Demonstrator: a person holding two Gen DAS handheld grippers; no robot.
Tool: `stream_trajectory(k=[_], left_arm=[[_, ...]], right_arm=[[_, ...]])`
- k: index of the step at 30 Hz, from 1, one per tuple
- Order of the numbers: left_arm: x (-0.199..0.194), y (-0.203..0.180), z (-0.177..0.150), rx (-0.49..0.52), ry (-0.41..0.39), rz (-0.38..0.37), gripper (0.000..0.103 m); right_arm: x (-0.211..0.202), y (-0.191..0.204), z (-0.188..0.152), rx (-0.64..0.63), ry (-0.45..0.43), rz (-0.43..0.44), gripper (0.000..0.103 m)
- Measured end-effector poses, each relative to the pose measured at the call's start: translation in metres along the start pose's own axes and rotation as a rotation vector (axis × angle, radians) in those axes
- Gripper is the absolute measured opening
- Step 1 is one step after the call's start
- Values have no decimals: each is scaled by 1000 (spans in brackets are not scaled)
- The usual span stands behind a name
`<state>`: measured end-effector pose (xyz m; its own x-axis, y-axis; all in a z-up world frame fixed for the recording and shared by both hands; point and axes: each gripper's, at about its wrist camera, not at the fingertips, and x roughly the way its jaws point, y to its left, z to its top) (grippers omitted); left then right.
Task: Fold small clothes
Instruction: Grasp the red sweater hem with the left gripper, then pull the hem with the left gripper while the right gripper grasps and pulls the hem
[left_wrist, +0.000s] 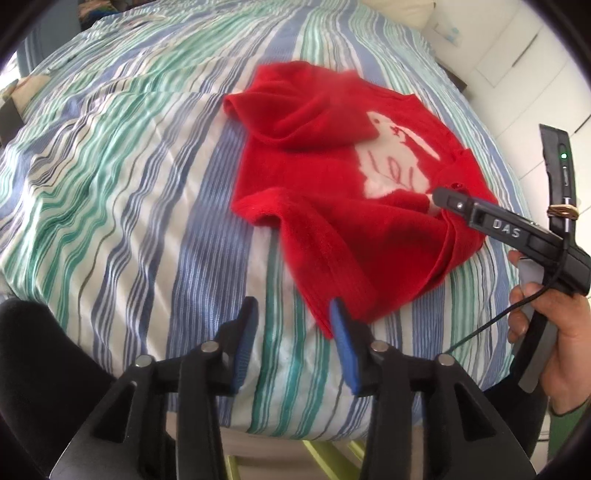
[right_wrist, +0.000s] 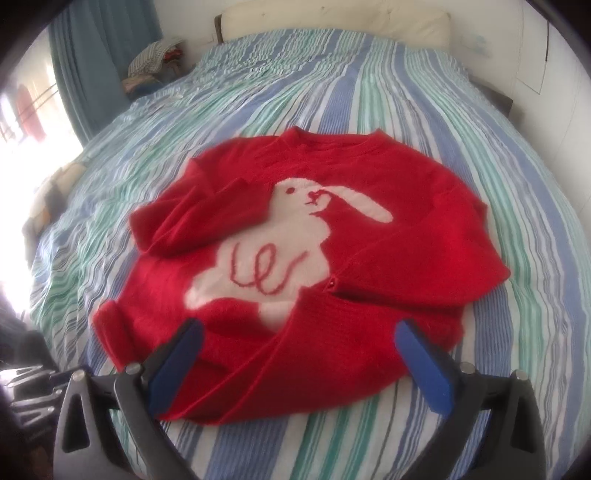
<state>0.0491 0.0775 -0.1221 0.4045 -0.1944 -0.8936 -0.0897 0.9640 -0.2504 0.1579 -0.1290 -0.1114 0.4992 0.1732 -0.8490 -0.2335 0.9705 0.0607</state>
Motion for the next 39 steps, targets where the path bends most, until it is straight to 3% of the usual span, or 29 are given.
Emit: stream_trajectory(k=[2,3,4,9,14,17,18,19,20,21,23,24,26,27,28,30,32,35,36,38,39], left_arm=[[-6,3,-2,3,-18,9,62],[-8,5,-4,3,-21,12,65],[-10,8,-5,3,-21,14,67],[-5,9,-5,11,3,-35,78],[35,-18,10,12,70,-77,83],[59,-17,15,-53,120,-65,83],[61,-15,15,-67,122,-74,80],[59,-13,14,-73,118,-88,69],[56,-11,13,-69,115,-125,59],[53,-8,13,-62,129,-176,38],[45,3,12,-64,155,-245,34],[37,11,11,-66,149,-254,34],[20,31,12,-74,122,-202,52],[11,41,12,-88,96,-168,70],[2,50,11,-106,65,-143,80],[-9,61,12,-139,34,-159,83],[-7,59,14,-154,41,-221,86],[14,35,16,-91,72,-219,88],[25,25,15,-58,85,-207,85],[50,6,11,4,155,-158,9],[58,0,8,20,204,-144,1]], right_arm=[[23,3,-2,-33,56,-21,51],[28,0,-7,-36,78,-45,19],[24,-7,-15,-13,75,-47,16],[-26,-56,-79,115,85,-44,16],[-48,-84,-137,217,148,-27,17],[-53,-95,-148,300,123,33,26],[-54,-98,-148,319,105,56,39],[-55,-99,-145,326,86,78,53],[-55,-101,-143,328,67,103,58],[-54,-102,-140,326,49,133,60],[-46,-103,-134,311,37,183,60],[-40,-102,-132,302,45,196,60],[-28,-103,-131,282,65,243,60],[-23,-102,-131,279,77,251,60],[-21,-101,-130,278,84,255,60],[-21,-99,-129,272,77,269,60],[-21,-97,-128,267,75,278,60],[-18,-95,-128,255,77,299,60],[-16,-93,-127,249,76,306,60],[-14,-90,-126,228,67,344,58],[-12,-89,-125,210,73,357,38]])
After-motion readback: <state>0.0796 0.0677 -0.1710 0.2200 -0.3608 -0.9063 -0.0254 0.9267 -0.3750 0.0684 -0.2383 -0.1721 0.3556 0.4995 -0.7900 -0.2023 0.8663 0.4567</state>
